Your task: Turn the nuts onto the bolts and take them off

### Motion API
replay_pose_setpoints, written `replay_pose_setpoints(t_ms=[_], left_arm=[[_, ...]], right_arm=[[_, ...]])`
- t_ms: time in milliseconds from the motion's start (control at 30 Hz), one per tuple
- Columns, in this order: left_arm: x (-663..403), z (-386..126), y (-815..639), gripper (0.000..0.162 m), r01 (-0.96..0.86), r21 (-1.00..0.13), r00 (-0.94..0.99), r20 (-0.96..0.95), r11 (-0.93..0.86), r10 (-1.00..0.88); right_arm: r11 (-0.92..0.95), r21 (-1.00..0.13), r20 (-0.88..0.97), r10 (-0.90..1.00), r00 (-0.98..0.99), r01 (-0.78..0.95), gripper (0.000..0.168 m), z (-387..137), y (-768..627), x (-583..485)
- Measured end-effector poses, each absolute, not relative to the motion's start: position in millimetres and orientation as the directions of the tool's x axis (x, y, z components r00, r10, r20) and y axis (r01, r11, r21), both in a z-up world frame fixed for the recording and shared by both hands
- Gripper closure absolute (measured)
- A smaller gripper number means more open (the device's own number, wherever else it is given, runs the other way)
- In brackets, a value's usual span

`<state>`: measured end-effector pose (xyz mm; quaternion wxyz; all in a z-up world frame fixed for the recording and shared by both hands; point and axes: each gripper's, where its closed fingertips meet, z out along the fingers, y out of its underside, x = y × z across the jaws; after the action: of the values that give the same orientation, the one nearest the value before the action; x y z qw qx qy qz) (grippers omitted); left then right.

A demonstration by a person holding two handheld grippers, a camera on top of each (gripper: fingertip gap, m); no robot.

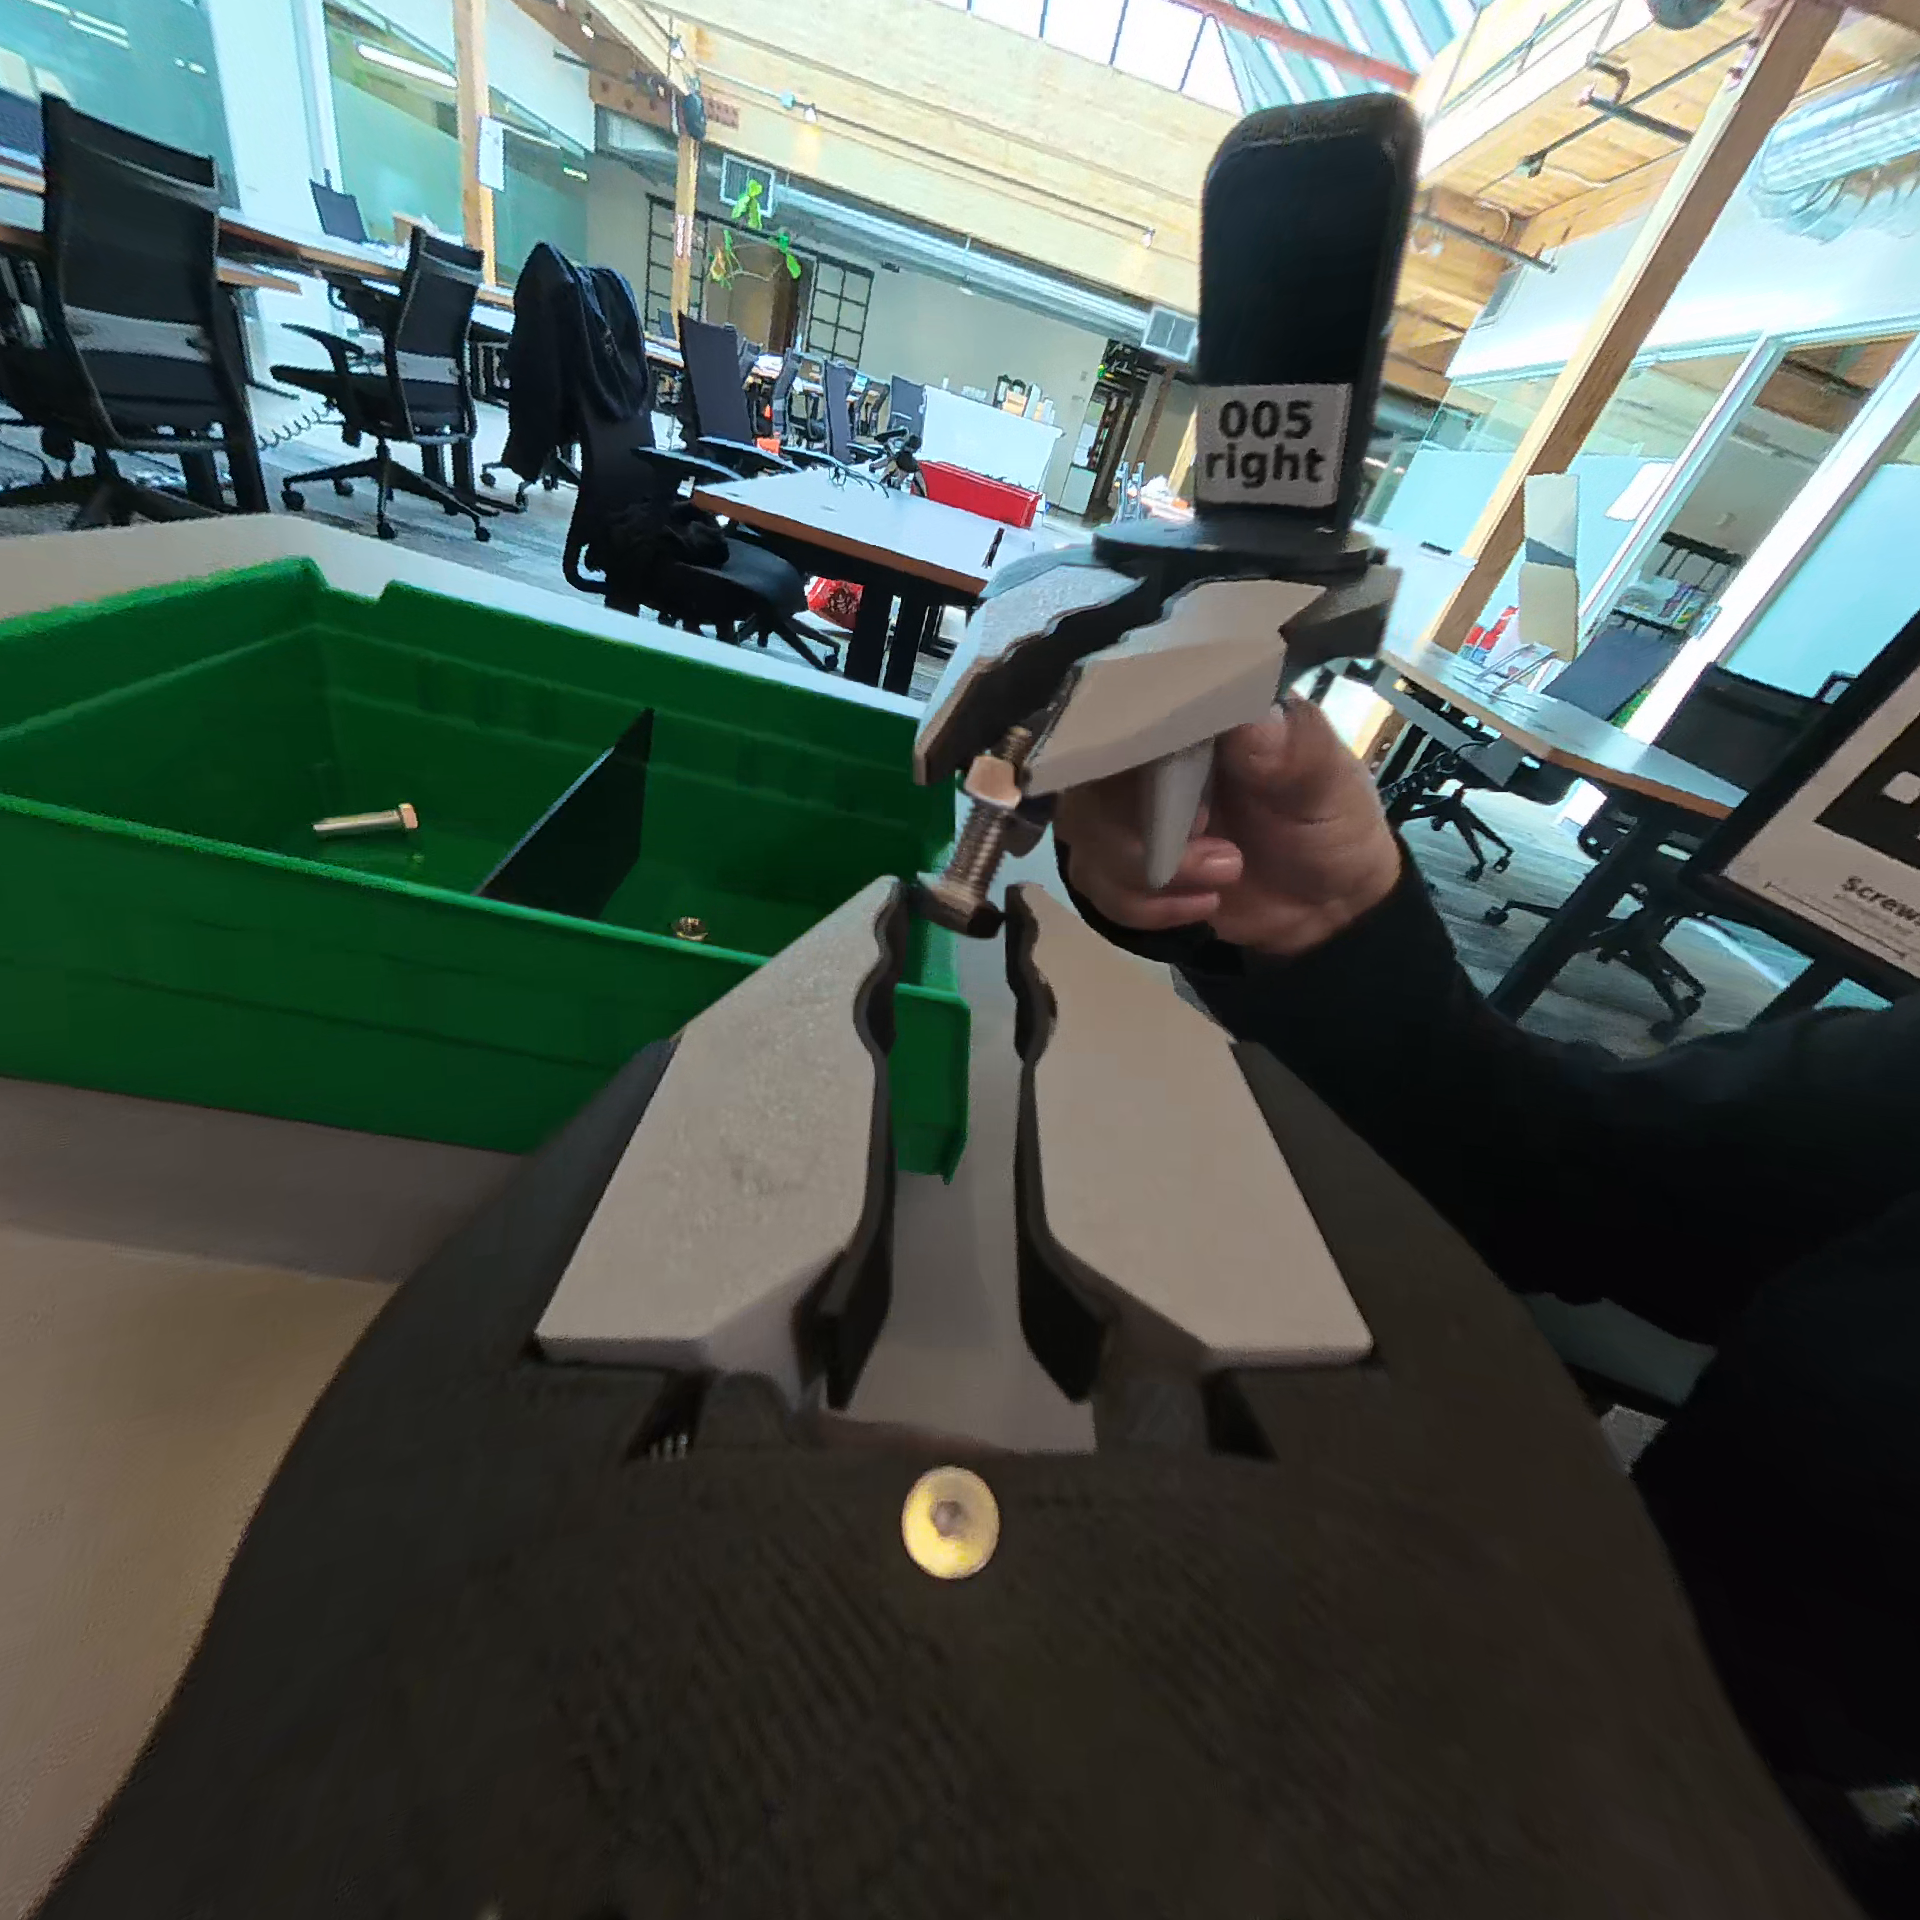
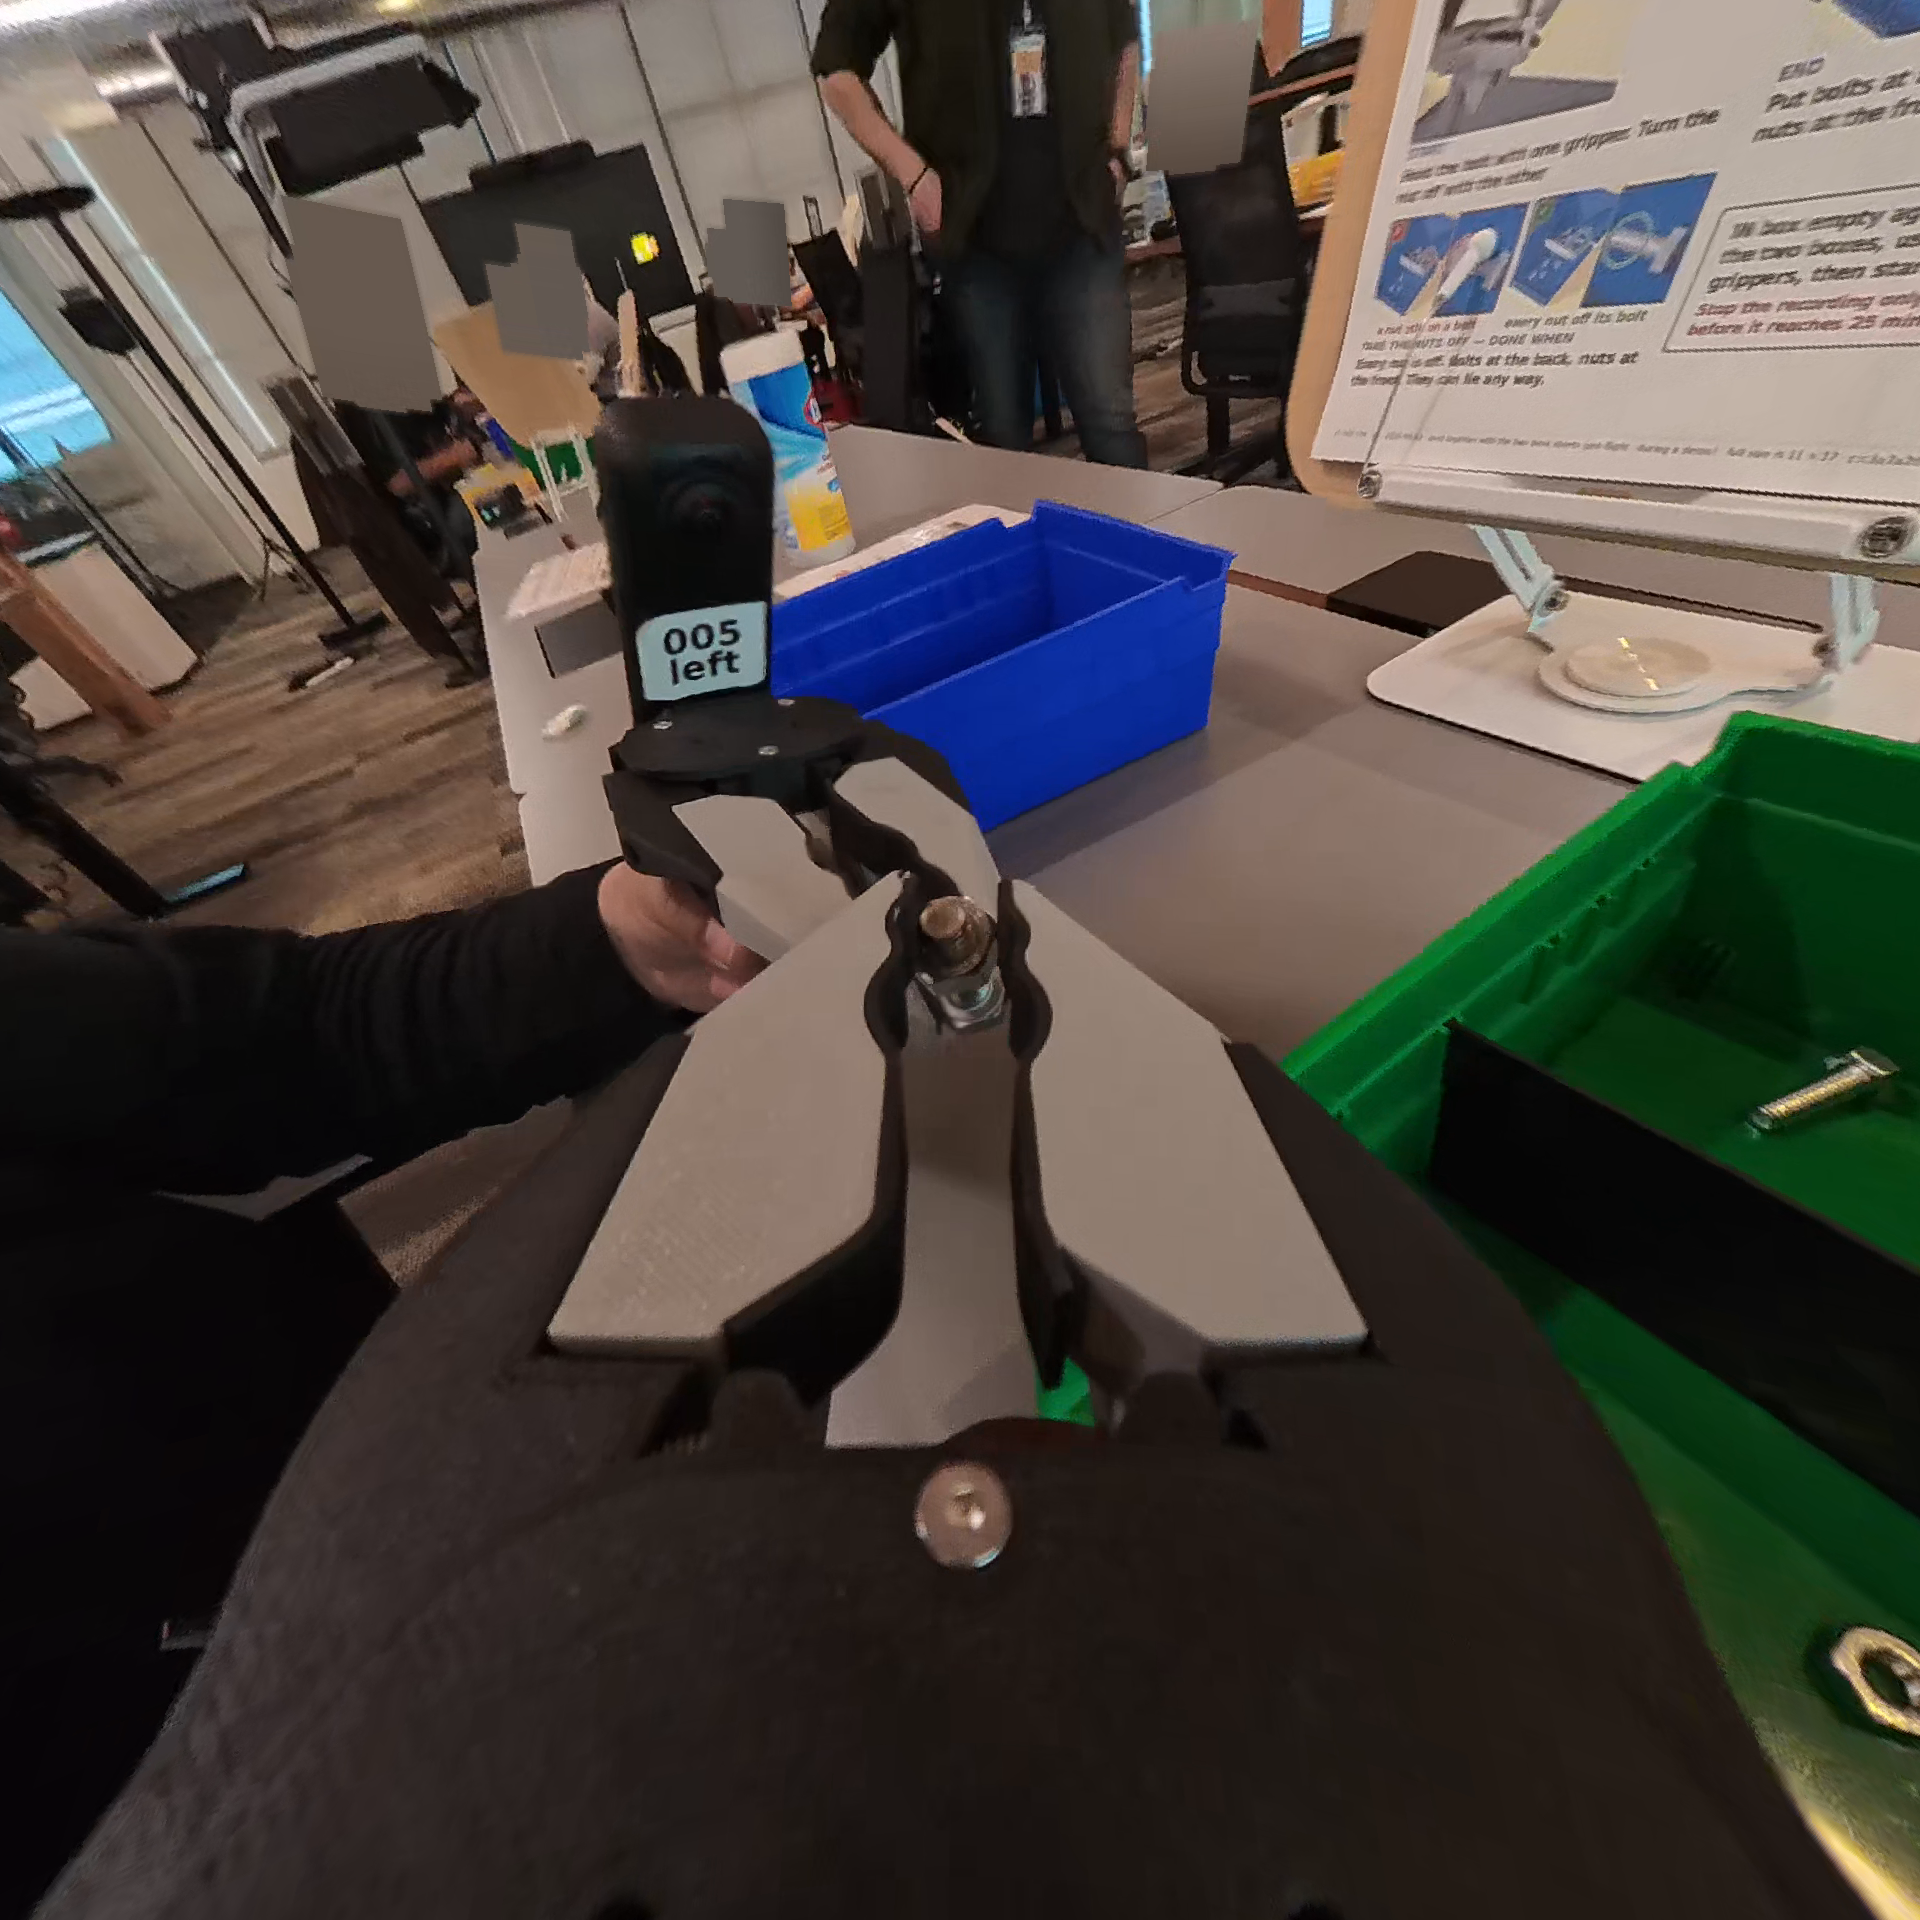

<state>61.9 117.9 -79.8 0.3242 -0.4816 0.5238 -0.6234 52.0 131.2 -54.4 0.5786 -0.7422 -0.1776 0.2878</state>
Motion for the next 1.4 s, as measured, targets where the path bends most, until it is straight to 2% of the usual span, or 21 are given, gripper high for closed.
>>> replay_pose_setpoints(t_ms=[167,367,467,667,1033,1067,1133,1167,1400], left_arm=[[69,-79,115,0.148,-0.134,-0.981,-0.328,0.179,-0.142,-0.928],[77,-73,115,0.141,-0.14,-0.985,-0.336,0.143,-0.101,-0.931],[82,-69,114,0.148,-0.139,-0.988,-0.345,0.118,-0.073,-0.931],[97,-72,102,0.154,-0.169,-0.986,-0.382,0.074,-0.009,-0.921],[122,-71,107,0.156,-0.187,-0.981,-0.349,0.01,0.059,-0.937],[128,-72,112,0.156,-0.199,-0.978,-0.325,0.001,0.068,-0.946],[140,-75,120,0.155,-0.228,-0.972,-0.278,0.011,0.055,-0.96],[146,-75,123,0.156,-0.238,-0.971,-0.256,0.03,0.033,-0.966],[165,-81,121,0.155,-0.253,-0.966,-0.24,0.015,0.047,-0.971]], right_arm=[[-0.273,-0.957,-0.239,0.562,0.792,-0.096,0.158,-52,128,70],[-0.297,-0.951,-0.244,0.543,0.804,-0.088,0.158,-56,128,77],[-0.295,-0.949,-0.262,0.549,0.794,-0.11,0.157,-54,128,77],[-0.303,-0.943,-0.293,0.554,0.779,-0.139,0.158,-51,124,82],[-0.275,-0.947,-0.286,0.48,0.829,-0.168,0.157,-50,128,109],[-0.264,-0.95,-0.274,0.441,0.855,-0.168,0.154,-51,131,119],[-0.227,-0.961,-0.225,0.319,0.921,-0.157,0.132,-52,136,149],[-0.212,-0.966,-0.208,0.287,0.935,-0.149,0.129,-51,134,159],[-0.192,-0.96,-0.259,0.337,0.905,-0.204,0.112,-47,135,159]])
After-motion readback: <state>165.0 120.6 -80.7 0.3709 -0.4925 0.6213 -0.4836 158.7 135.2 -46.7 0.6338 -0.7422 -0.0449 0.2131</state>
